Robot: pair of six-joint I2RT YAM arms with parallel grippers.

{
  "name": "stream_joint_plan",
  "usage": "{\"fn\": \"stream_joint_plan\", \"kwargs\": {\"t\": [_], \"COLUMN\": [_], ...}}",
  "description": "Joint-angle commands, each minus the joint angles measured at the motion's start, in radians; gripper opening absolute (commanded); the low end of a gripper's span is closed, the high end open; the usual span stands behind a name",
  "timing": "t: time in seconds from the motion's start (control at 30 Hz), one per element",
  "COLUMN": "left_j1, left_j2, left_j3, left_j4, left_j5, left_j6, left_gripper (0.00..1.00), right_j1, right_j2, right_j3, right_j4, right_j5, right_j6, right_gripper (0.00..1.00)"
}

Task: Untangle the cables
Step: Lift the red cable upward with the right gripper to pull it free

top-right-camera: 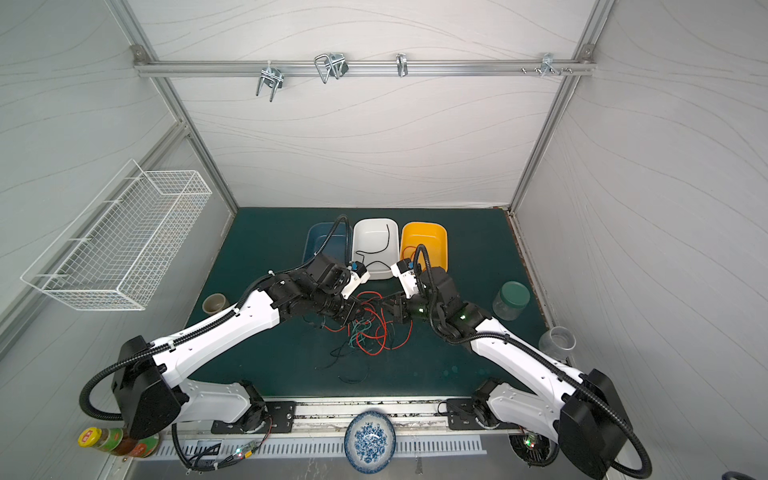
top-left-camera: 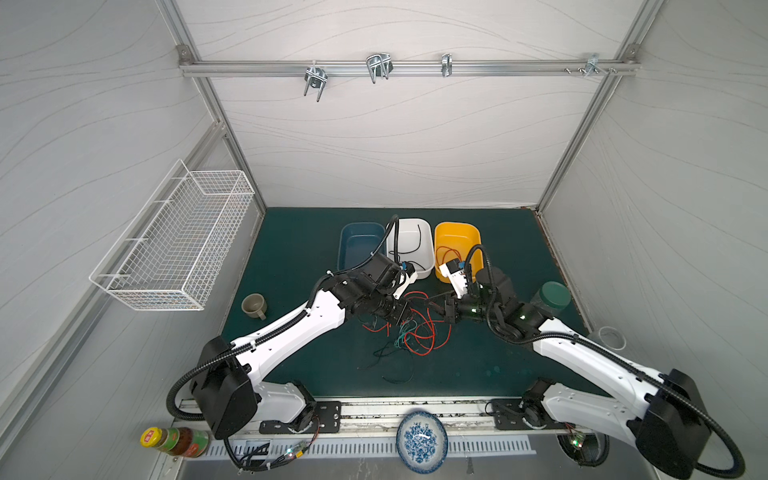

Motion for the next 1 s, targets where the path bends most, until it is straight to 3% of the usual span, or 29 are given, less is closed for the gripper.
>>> {"fn": "stream_joint_plan", "kwargs": {"t": [0.0,0.1,0.37,0.5,0.6,0.7,0.97], "left_j1": [-0.001,0.000,0.001,0.006,0.006,0.006,0.006], "left_j2": [-0.012,-0.017,-0.064,-0.121,-0.163,-0.192,-0.225], "left_j3": [0.028,0.028,0.020,-0.007,-0.032,-0.050,-0.067], "left_j4": [0.009,0.004,0.005,0.036,0.066,0.087,0.117], "left_j5": [-0.036,-0.070,-0.164,-0.169,-0.136,-0.103,-0.055], "left_j6": [0.013,0.013,0.006,0.000,-0.001,0.000,0.000], "left_gripper": [0.26,0.35,0.46,0.51,0.55,0.56,0.59], "right_j1": [0.004,-0.008,-0.129,-0.199,-0.258,-0.298,-0.298], "right_j2": [-0.066,-0.107,-0.186,-0.239,-0.268,-0.274,-0.232], "right_j3": [0.004,0.008,0.021,0.010,0.029,0.106,0.410], "right_j4": [-0.040,-0.089,-0.215,-0.218,-0.205,-0.237,-0.399], "right_j5": [0.105,0.187,0.294,0.264,0.165,0.081,0.041], "right_j6": [-0.024,-0.025,0.018,0.061,0.100,0.127,0.114], "right_gripper": [0.00,0.00,0.00,0.00,0.00,0.00,0.00]}}
